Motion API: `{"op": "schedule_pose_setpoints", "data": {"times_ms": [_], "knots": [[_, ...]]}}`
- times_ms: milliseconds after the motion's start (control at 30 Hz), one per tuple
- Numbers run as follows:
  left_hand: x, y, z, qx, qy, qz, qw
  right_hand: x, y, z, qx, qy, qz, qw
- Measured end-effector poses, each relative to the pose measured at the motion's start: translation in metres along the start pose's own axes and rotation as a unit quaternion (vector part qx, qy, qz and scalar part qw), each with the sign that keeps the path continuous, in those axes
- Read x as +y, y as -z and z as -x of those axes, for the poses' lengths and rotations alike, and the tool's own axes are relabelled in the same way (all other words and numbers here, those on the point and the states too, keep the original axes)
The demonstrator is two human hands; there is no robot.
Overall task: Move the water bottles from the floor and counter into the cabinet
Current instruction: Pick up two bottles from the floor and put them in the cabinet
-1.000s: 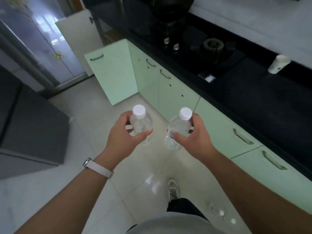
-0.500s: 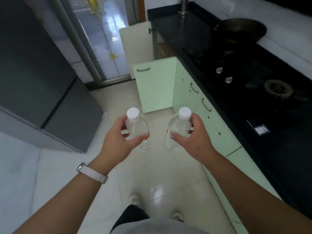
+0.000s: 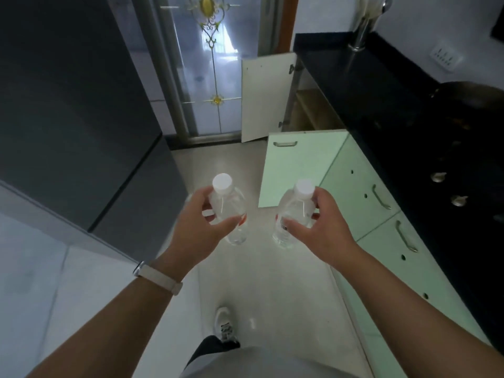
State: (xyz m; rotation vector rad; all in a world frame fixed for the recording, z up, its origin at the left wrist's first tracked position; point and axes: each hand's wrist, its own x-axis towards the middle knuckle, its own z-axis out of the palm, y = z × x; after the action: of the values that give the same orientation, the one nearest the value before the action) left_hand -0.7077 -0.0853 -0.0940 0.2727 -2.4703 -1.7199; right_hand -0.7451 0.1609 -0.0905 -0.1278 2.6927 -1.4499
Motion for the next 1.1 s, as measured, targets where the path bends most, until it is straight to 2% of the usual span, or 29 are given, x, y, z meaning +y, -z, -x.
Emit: {"op": "schedule_pose_setpoints", "data": {"times_ms": [233, 467, 767, 933, 1100], "knots": [[-0.02, 0.068, -0.103, 0.023, -0.005, 0.017, 1.0, -0.054, -0.057, -0.091, 0.002, 0.03, -0.002, 1.0], [-0.035, 0.098, -0.185, 0.024, -0.006, 0.007, 1.0, -0.068, -0.083, -0.175, -0.016, 0.044, 0.008, 0.999], [-0.037, 0.087, -0.316, 0.044, 0.001, -0.033, 0.998, -0.047, -0.101, -0.327, -0.042, 0.02, 0.005, 0.999], [-0.018, 0.073, -0.4, 0.014, 0.022, -0.053, 0.998, -0.044, -0.089, -0.419, -0.051, 0.021, -0.039, 0.998], [0.002, 0.05, -0.482, -0.011, 0.006, -0.076, 0.997, -0.033, -0.061, -0.492, -0.031, 0.003, -0.077, 0.997]]}}
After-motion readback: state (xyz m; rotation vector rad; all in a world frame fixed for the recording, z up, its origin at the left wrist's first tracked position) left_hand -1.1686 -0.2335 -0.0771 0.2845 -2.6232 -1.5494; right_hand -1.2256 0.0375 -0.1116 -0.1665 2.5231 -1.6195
